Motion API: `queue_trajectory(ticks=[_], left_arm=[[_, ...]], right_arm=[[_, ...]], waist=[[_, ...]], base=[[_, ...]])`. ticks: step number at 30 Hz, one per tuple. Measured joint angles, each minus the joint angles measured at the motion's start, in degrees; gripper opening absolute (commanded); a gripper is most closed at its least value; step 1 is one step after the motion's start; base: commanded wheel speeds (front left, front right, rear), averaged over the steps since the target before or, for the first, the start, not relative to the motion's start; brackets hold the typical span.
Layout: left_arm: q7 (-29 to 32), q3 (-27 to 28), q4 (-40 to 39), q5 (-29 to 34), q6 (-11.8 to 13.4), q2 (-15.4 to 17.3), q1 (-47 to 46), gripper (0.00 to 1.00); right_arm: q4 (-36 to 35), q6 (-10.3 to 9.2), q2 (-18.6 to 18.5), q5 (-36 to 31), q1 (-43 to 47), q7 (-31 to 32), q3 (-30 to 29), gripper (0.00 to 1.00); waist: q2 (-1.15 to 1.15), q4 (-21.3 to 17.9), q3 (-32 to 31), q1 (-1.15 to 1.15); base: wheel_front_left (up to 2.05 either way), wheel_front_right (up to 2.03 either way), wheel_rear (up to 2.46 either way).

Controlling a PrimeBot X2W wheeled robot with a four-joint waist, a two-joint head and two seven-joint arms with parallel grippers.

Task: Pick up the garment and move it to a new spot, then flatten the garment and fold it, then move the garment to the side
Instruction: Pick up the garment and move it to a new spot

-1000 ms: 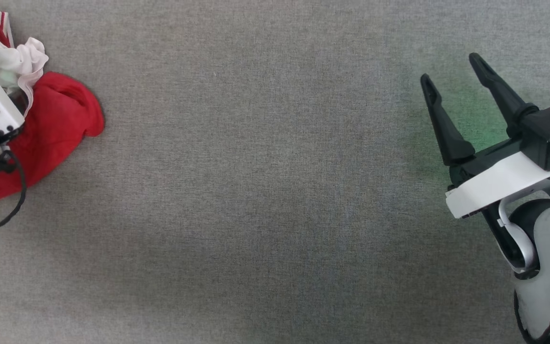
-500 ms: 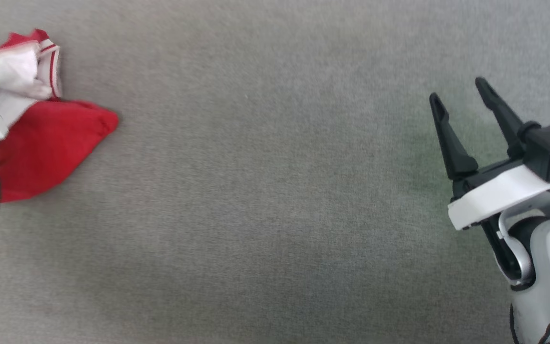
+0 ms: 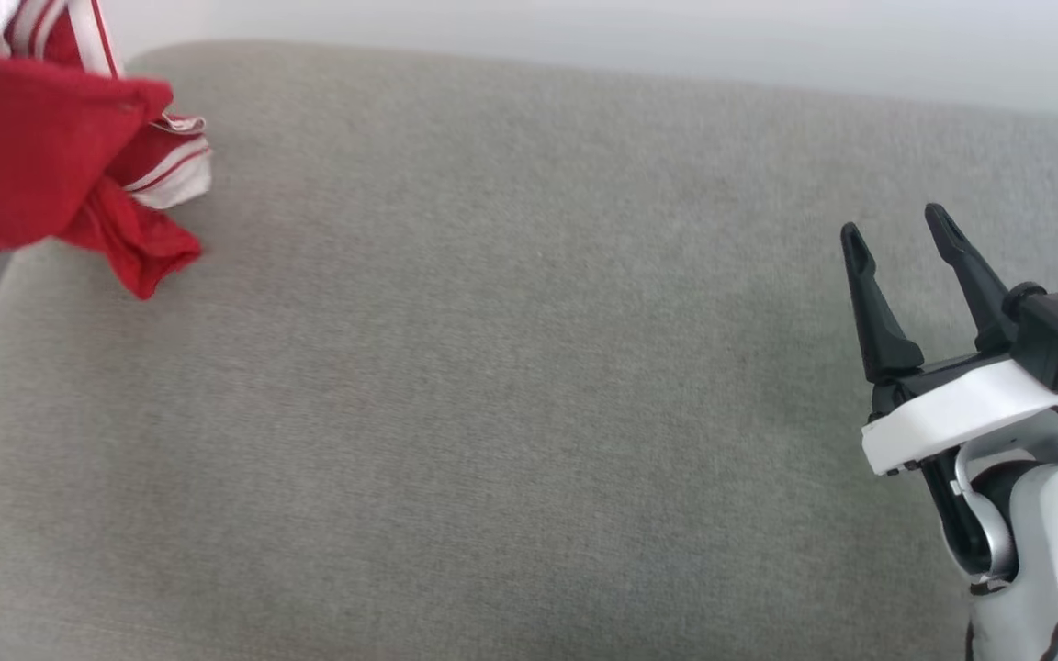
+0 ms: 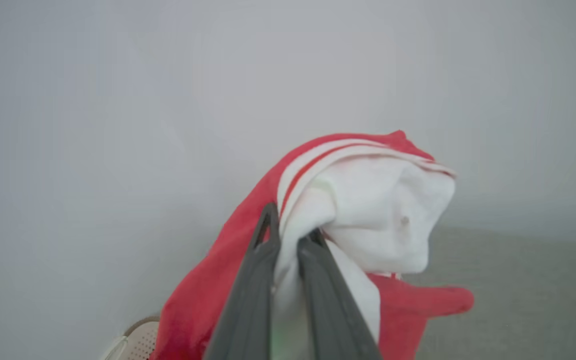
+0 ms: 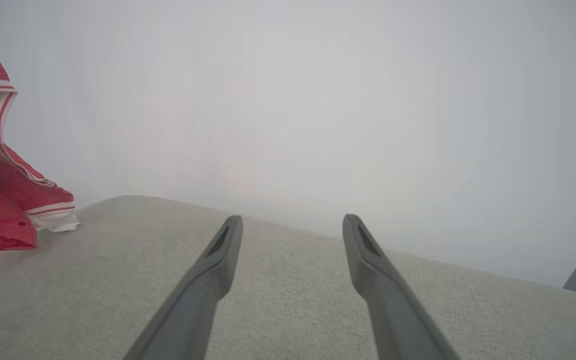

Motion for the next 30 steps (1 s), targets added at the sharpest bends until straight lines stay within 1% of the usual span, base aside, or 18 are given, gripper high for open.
queue_trajectory(ticks=[3, 6, 12, 13, 15, 20, 26, 30], left_arm=[[0.8, -0.8, -5.1, -0.7, 0.0, 1.1, 0.5, 0.0], [2.9, -1.2, -10.6, -1.3, 0.0, 2.6, 1.4, 0.0], [9.0, -0.9, -24.0, -3.6, 0.3, 5.0, 4.6, 0.0], [11.5, -0.9, -28.9, -4.2, 1.1, 5.7, 6.1, 0.0], [13.9, -1.1, -33.8, -4.4, 1.9, 6.6, 7.5, 0.0], [19.7, -1.6, -45.2, -5.7, 4.3, 7.1, 11.1, 0.0], [25.2, -3.8, -56.0, -6.2, 6.2, 7.0, 13.2, 0.0], [27.3, -5.7, -60.5, -6.7, 6.8, 5.6, 14.2, 0.0]], right_arm=[[0.2, 0.0, 0.9, 0.0, 0.4, -0.3, -0.5, 1.0], [0.2, 0.0, 1.2, 0.0, 1.2, -0.8, -1.5, 1.0], [0.0, 0.01, 2.4, 0.0, 2.3, -1.5, -3.5, 1.0], [-0.1, 0.0, 2.6, 0.0, 2.6, -1.8, -4.4, 1.0], [-0.4, 0.0, 3.1, -0.4, 2.9, -2.1, -5.4, 1.0], [-0.9, 0.0, 4.4, -0.7, 4.3, -2.5, -7.7, 1.0], [-1.2, 0.0, 5.2, -0.9, 4.9, -2.8, -9.5, 1.0], [-1.0, 0.0, 5.7, -1.0, 5.3, -3.3, -10.1, 1.0]], waist=[[0.0, 0.5, -1.9, 0.0], [0.0, 0.8, -3.5, 0.0], [0.0, -0.1, -5.3, 0.0], [0.0, -0.8, -5.5, 0.0], [0.0, -1.6, -5.7, 0.0], [0.0, -4.4, -6.2, 0.0], [0.0, -9.1, -6.2, 0.0], [0.0, -12.8, -6.1, 0.0]], base=[[0.0, 0.0, 0.0], [0.0, 0.0, 0.0], [0.0, 0.0, 0.0], [0.0, 0.0, 0.0], [0.0, 0.0, 0.0], [0.0, 0.0, 0.0], [0.0, 0.0, 0.0], [0.0, 0.0, 0.0]])
